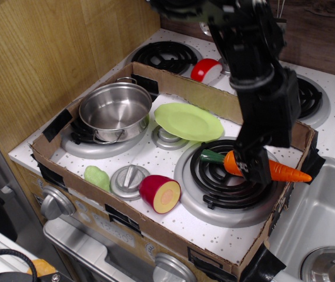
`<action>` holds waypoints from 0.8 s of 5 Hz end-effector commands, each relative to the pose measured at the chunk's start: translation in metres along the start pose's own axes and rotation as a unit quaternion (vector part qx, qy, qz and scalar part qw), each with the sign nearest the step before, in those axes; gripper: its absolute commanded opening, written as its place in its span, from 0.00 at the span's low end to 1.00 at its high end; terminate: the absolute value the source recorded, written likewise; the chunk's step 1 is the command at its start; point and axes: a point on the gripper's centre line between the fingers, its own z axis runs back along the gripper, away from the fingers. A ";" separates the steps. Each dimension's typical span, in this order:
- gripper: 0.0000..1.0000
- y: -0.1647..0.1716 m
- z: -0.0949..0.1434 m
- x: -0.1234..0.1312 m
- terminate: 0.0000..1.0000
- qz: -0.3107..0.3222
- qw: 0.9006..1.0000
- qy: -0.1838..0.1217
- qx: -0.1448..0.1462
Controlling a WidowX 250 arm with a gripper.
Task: Put carrot on plate
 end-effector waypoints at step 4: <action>0.00 0.014 0.001 -0.012 0.00 0.032 0.997 0.073 -0.001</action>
